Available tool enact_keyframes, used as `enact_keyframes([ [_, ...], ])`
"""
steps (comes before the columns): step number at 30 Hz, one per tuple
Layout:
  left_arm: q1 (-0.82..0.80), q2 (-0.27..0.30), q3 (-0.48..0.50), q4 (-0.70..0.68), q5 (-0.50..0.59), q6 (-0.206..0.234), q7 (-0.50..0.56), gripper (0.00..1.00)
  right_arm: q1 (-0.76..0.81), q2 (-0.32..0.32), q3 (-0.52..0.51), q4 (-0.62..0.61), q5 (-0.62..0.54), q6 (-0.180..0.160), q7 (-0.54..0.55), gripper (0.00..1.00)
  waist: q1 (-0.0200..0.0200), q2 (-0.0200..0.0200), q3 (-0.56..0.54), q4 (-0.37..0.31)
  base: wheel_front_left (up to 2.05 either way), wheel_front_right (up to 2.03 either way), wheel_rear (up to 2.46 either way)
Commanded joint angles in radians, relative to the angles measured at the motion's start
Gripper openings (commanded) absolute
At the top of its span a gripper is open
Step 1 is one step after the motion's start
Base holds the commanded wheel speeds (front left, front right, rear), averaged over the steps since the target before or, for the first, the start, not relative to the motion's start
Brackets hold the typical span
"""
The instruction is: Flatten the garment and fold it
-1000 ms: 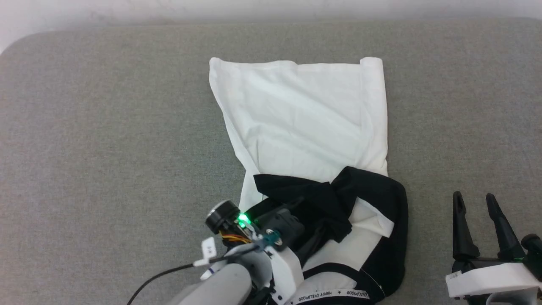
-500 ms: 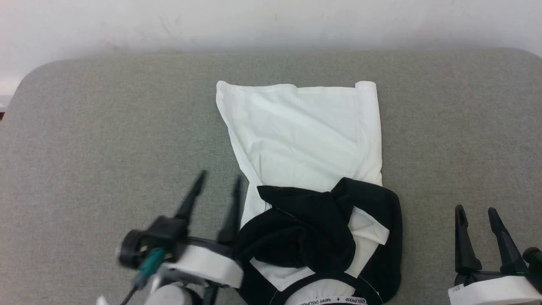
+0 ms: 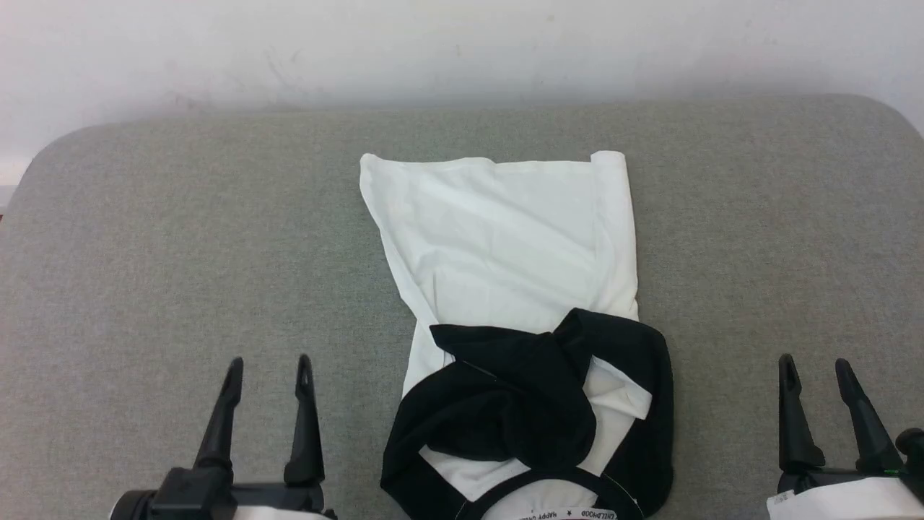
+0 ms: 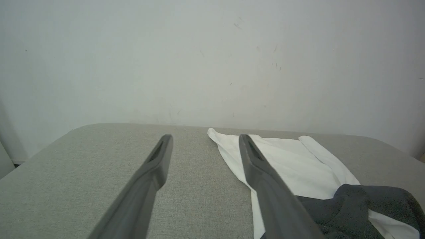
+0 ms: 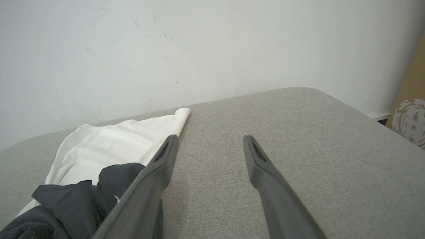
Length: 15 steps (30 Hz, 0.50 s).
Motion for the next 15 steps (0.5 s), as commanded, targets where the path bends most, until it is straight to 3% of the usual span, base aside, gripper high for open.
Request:
enact_keyframes([
  [1, 0.008, -0.003, 0.008, 0.008, 0.02, -0.016, -0.005, 1.0, 0.007, 0.002, -0.002, -0.007, 0.004, -0.001, -0.005, 1.0, 0.0002, 0.0, 0.002, 0.001, 0.0, 0.0, 0.0],
  [15, -0.019, -0.1, 0.099, 0.026, 0.099, -0.146, -0.005, 1.0, -0.103, 0.002, 0.002, -0.071, -0.011, -0.001, 0.002, 1.0, 0.0002, 0.0, 0.075, 0.013, 0.0, 0.0, 0.0],
])
